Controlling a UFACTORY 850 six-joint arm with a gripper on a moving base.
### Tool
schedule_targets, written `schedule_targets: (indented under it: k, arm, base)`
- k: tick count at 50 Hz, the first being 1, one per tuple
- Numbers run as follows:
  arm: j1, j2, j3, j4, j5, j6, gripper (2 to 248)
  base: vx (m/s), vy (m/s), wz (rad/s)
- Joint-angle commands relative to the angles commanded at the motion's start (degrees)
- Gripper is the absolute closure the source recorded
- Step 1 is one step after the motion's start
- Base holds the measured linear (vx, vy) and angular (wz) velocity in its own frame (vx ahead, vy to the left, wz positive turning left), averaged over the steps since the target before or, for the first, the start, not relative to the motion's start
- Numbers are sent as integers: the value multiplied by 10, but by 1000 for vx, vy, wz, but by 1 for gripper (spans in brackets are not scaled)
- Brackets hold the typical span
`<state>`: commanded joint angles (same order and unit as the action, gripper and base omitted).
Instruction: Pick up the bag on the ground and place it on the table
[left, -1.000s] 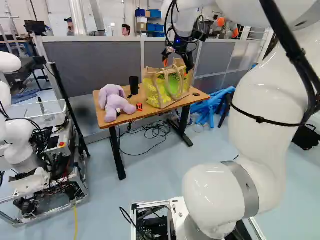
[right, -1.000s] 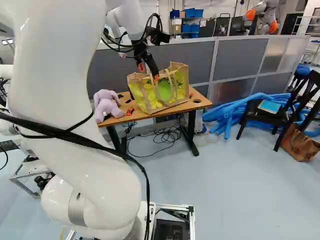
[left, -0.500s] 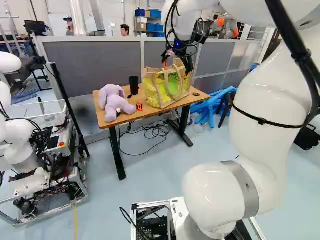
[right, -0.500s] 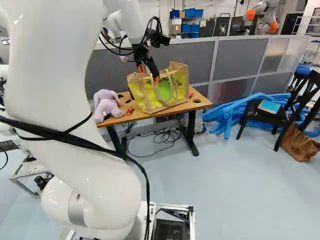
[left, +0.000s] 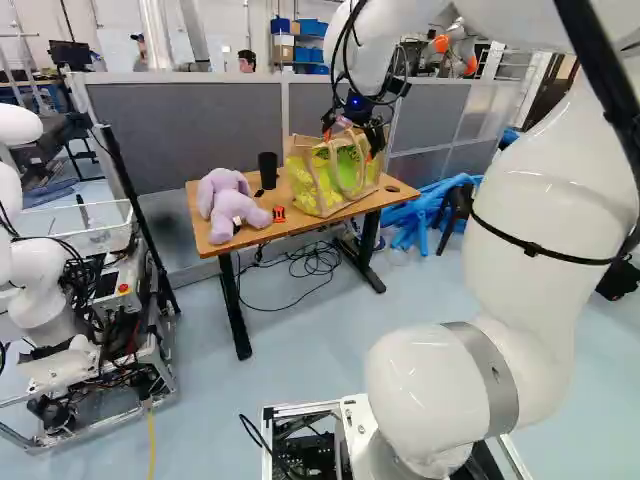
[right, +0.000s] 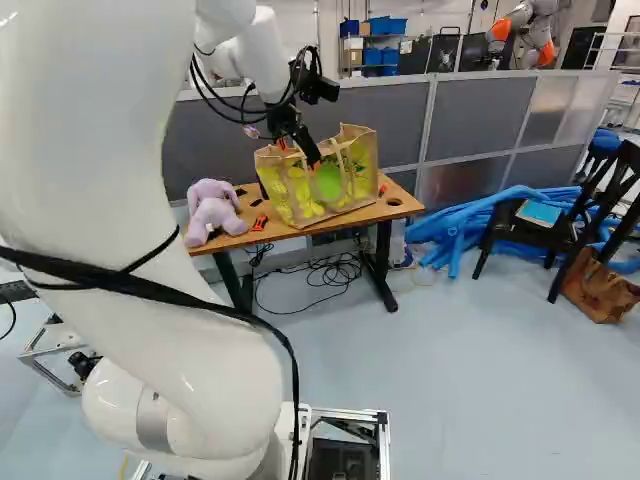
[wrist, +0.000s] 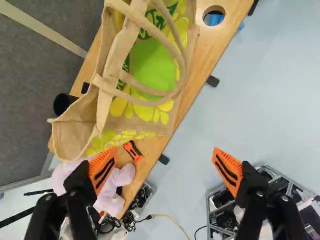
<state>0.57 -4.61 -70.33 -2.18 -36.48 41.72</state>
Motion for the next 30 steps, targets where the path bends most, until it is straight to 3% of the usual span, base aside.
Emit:
schedule_targets:
  k: [30]
  arm:
    - [-1, 37, 119, 4, 157, -76, 3]
  base:
    - [0, 0, 0]
